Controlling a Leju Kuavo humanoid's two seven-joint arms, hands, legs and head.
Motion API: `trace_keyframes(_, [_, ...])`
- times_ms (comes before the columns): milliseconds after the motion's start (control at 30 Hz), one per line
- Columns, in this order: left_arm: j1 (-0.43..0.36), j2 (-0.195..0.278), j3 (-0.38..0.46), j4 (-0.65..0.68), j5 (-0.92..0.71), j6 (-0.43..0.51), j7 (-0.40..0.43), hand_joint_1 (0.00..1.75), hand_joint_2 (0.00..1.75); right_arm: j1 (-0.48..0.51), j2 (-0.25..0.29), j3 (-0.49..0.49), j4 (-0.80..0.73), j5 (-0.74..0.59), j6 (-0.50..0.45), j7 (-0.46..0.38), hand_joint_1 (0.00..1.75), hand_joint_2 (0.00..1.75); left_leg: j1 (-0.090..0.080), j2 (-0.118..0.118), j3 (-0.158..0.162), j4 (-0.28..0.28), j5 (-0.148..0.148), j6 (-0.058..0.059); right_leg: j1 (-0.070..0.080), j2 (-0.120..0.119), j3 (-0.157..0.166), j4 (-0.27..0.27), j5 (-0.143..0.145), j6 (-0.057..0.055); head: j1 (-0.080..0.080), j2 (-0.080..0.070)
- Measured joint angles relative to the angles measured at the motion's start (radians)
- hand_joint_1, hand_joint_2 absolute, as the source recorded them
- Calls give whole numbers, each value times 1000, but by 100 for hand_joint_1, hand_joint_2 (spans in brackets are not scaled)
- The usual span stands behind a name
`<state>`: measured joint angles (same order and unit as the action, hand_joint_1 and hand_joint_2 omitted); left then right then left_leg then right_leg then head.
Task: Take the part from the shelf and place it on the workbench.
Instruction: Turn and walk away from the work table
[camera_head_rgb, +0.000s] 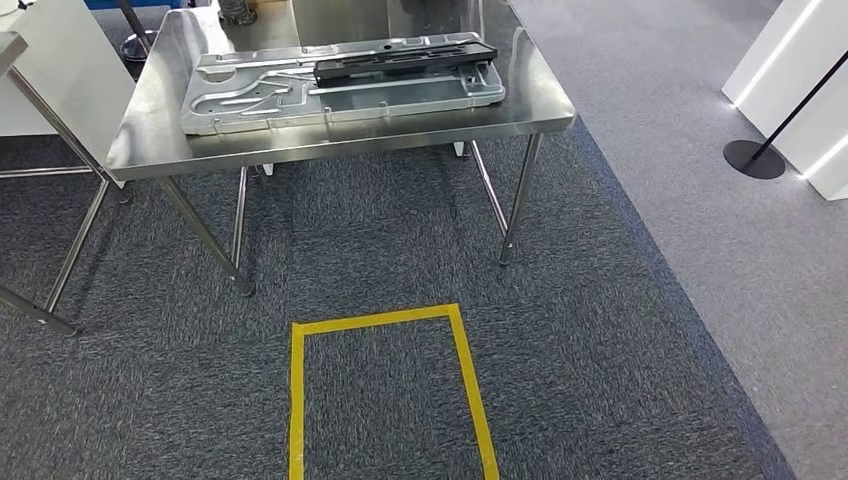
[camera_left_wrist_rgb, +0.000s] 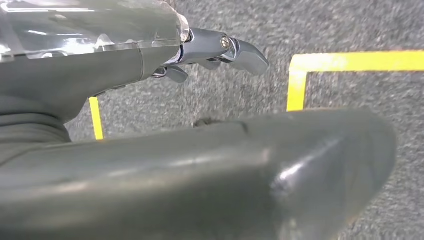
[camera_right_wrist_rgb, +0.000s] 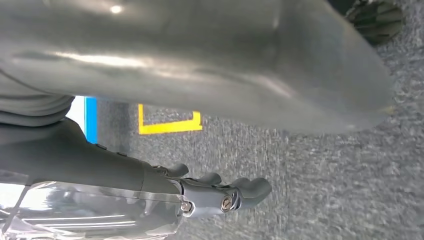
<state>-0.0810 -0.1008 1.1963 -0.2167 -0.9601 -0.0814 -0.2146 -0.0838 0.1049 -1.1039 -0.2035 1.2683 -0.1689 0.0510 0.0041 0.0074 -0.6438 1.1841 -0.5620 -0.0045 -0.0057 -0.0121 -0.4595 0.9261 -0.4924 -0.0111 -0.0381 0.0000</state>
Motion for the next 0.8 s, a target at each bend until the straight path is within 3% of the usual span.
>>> trace_keyframes(33, [2, 0, 0, 0, 0, 0, 2, 0, 0, 0, 0, 0, 0, -2, 6, -1, 0, 0, 3, 0, -24, 63, -24, -4, 0, 0, -4, 4, 0, -1, 0, 0])
trace_keyframes(67, [3, 1, 0, 0, 0, 1, 3, 0, 0, 0, 0, 0, 0, -5, 14, -5, 0, 0, 6, 0, -35, 96, -28, -8, 0, 0, -8, 8, 0, 0, 0, 0])
trace_keyframes(100, [4, 2, 0, 0, 0, 2, 4, 0, 0, 0, 1, 0, 1, -9, 24, -12, 0, 0, 9, 0, -26, 87, -12, -11, -1, 1, -11, 14, -1, 1, 0, 0])
trace_keyframes(167, [4, 6, 0, 0, 0, 3, 4, 0, 0, 0, 2, -1, 2, -20, 42, -26, 0, 0, 15, 0, 39, -30, 49, -15, -4, 3, -15, 26, -6, 7, 0, 0])
trace_keyframes(233, [4, 9, 0, 0, 0, 4, 5, 0, 0, 0, 3, -4, 3, -29, 55, -33, 0, 0, 15, -1, 101, -142, 80, -14, -2, 5, -22, 40, -14, 18, 0, 0])
trace_keyframes(333, [5, 10, 0, 0, -2, 4, 5, 0, 0, -1, 3, -10, 3, -39, 68, -44, 0, 0, 13, -3, 109, -172, 73, 5, 1, 6, -31, 53, -18, 32, 0, 0])
trace_keyframes(400, [6, 11, 0, 0, -4, 4, 4, 0, 0, -2, 3, -14, 4, -45, 74, -54, 0, 87, 15, -3, 106, -175, 76, 21, -1, 7, -42, 78, -37, 42, 0, 0])
trace_keyframes(467, [4, 12, 0, 0, -5, 3, 2, 0, 0, -1, 4, -18, 4, -49, 78, -60, 0, 175, 15, -2, 101, -177, 81, 32, -5, 8, -89, 176, -95, 51, 0, 0])
trace_keyframes(533, [4, 13, 0, 0, -6, 3, 0, 0, 0, 0, 4, -21, 4, -51, 80, -65, 0, 175, 12, 0, 96, -177, 83, 37, -6, 8, -159, 317, -153, 55, 0, 0])
trace_keyframes(567, [5, 13, 0, 0, -6, 2, -1, 0, 0, 1, 5, -22, 5, -51, 80, -67, 0, 175, 10, 0, 94, -176, 84, 38, -7, 8, -180, 357, -159, 55, 0, 0])
trace_keyframes(600, [5, 13, 0, 0, -6, 2, -1, 0, 0, 2, 5, -23, 5, -52, 80, -67, 0, 175, 10, 0, 94, -176, 84, 39, -8, 8, -181, 357, -145, 56, 0, 0])
trace_keyframes(633, [5, 13, 0, 0, -6, 2, 0, 0, 0, 3, 5, -23, 6, -52, 80, -65, 0, 175, 9, 0, 94, -175, 84, 40, -9, 8, -161, 313, -113, 58, 0, 0])
trace_keyframes(700, [3, 13, 0, 0, -7, 5, 8, 0, 0, 2, 6, -23, 6, -51, 77, -53, 0, 175, 7, -2, 94, -170, 82, 39, -16, 9, -88, 162, -45, 71, 0, 0])
trace_keyframes(733, [2, 14, 0, 0, -7, 8, 15, 0, 0, 1, 6, -23, 6, -51, 76, -47, 0, 175, 4, -3, 93, -166, 80, 37, -18, 11, -62, 104, -25, 70, 0, 0])
trace_keyframes(800, [1, 15, 0, 0, -7, 17, 29, 0, 0, 0, 8, -25, 7, -52, 74, -42, 0, 175, -2, -4, 91, -162, 78, 32, -17, 15, -46, 62, -18, 63, 0, 0])
